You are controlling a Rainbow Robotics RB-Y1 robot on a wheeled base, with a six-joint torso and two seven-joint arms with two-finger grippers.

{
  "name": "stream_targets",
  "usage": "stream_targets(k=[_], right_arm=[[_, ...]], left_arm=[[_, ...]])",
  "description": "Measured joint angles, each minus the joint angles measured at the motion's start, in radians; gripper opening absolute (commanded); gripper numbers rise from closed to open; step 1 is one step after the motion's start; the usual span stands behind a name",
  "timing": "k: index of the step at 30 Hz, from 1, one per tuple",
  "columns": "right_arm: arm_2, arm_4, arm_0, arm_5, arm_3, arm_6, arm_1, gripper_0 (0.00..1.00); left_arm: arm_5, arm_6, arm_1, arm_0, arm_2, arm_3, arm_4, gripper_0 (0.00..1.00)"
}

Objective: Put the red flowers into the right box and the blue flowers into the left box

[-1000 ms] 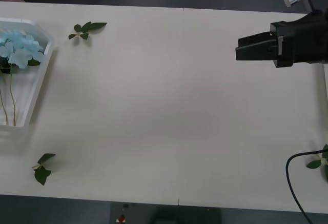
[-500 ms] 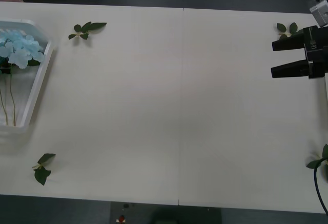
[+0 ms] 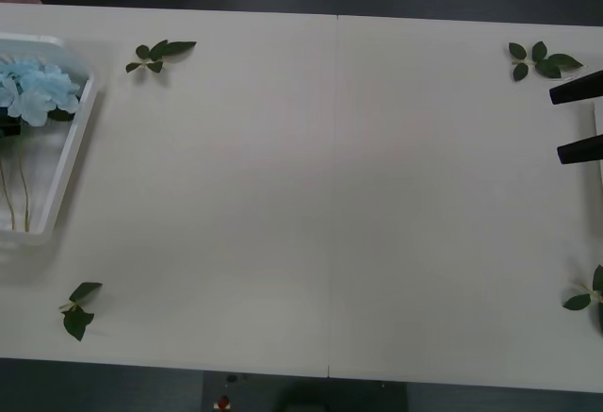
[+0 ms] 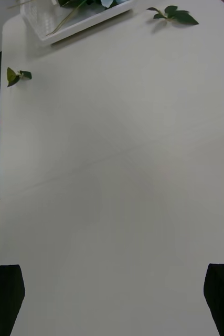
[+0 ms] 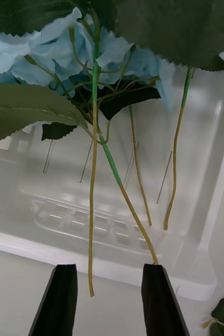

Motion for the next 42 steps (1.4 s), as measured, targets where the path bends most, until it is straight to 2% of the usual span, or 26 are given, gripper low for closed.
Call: stream_targets(k=[4, 6, 10, 15, 17, 22, 29, 35, 39, 42], right_arm=[[0.000, -0.008, 0.000, 0.012, 0.006, 0.000, -0.013, 1.00], [0.000, -0.021, 0.000, 0.012, 0.006, 0.000, -0.013, 1.00], [0.000, -0.038, 0.000, 0.012, 0.001, 0.000, -0.013, 1.00], [0.000, -0.056, 0.000, 0.012, -0.025, 0.000, -0.013, 1.00], [0.000, -0.069, 0.000, 0.012, -0.034, 0.000, -0.013, 1.00], [0.000, -0.072, 0.000, 0.011, -0.041, 0.000, -0.013, 1.00], [0.000, -0.073, 0.000, 0.010, -0.041, 0.000, -0.013, 1.00], [0.000, -0.073, 0.000, 0.010, -0.041, 0.000, -0.013, 1.00], [0.000, -0.073, 0.000, 0.010, -0.041, 0.000, -0.013, 1.00], [0.000, -0.073, 0.000, 0.010, -0.041, 0.000, -0.013, 1.00]], left_arm=[[0.000, 0.000, 0.000, 0.000, -0.001, 0.000, 0.016, 0.49], [0.000, 0.000, 0.000, 0.000, -0.001, 0.000, 0.047, 0.57], [0.001, -0.001, 0.001, 0.000, 0.016, 0.000, 0.177, 0.70], [0.112, -0.061, 0.026, 0.000, 0.118, -0.045, 0.318, 0.95], [0.134, -0.062, 0.051, 0.000, 0.151, -0.108, 0.357, 1.00], [0.052, -0.062, 0.110, 0.001, 0.122, -0.287, 0.401, 1.00], [-0.260, -0.062, 0.127, 0.001, -0.146, -0.412, 0.465, 1.00], [-0.336, -0.062, 0.127, -0.004, -0.298, -0.510, 0.460, 1.00], [-0.336, -0.062, 0.127, -0.076, -0.394, -0.585, 0.455, 1.00], [-0.336, -0.062, 0.124, -0.198, -0.512, -0.608, 0.455, 1.00]])
